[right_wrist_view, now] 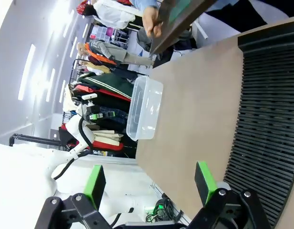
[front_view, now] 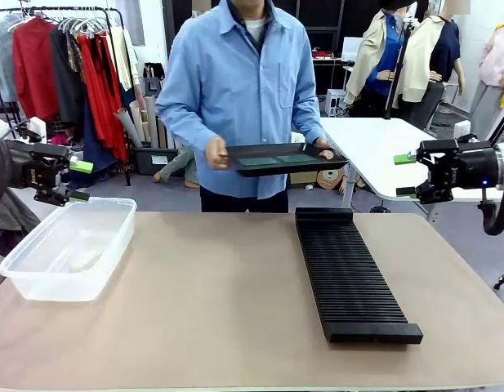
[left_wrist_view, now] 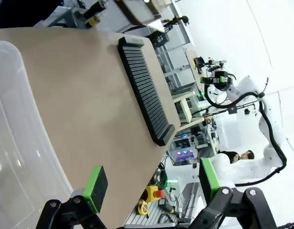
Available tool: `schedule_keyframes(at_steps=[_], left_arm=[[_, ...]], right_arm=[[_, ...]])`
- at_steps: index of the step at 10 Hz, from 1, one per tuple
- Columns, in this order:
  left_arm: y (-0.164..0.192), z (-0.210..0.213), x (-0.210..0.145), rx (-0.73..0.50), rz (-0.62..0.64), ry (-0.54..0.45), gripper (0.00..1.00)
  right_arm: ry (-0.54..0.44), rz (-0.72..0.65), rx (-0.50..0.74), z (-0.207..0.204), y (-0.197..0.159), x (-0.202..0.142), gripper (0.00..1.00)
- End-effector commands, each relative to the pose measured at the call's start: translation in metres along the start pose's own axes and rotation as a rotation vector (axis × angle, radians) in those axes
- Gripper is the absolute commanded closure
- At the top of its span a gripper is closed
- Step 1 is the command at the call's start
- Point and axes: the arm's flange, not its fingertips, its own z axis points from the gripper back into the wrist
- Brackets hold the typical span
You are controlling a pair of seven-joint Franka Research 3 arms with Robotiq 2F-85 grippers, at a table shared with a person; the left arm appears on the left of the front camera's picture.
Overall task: Sort PCBs into racks and boxes based on the side picked up.
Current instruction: Pick up the Blank PCB handed by the Human.
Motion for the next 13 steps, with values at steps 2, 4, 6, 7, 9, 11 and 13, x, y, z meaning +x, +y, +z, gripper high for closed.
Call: schedule_keyframes(at_steps=[2, 4, 6, 7, 9, 11, 13], left_arm=[[-0.0029, 0.0065, -0.0034, -0.035, -0.116, 0.028, 0.0], [-0.0006, 0.0004, -0.0014, -0.02, -0.015, 0.008, 0.0], [-0.0006, 0.0004, -0.0014, -0.02, -0.015, 0.008, 0.0], [-0.0006, 0.0004, -0.0014, -0.02, -0.015, 0.008, 0.0], [-0.0006, 0.0004, -0.0014, -0.02, -0.015, 0.008, 0.0], [-0.0006, 0.0004, -0.0014, -0.02, -0.015, 0.008, 0.0], [-0.0006, 0.0004, -0.0014, -0.02, -0.015, 0.008, 0.0]], right_arm=[[0.0, 0.0, 0.0, 0.0, 0.0, 0.0, 0.0], [0.0, 0.0, 0.0, 0.0, 0.0, 0.0, 0.0], [0.0, 0.0, 0.0, 0.0, 0.0, 0.0, 0.0], [0.0, 0.0, 0.0, 0.0, 0.0, 0.0, 0.0], [0.0, 0.0, 0.0, 0.0, 0.0, 0.0, 0.0], [0.0, 0.0, 0.0, 0.0, 0.0, 0.0, 0.0], [0.0, 0.0, 0.0, 0.0, 0.0, 0.0, 0.0]])
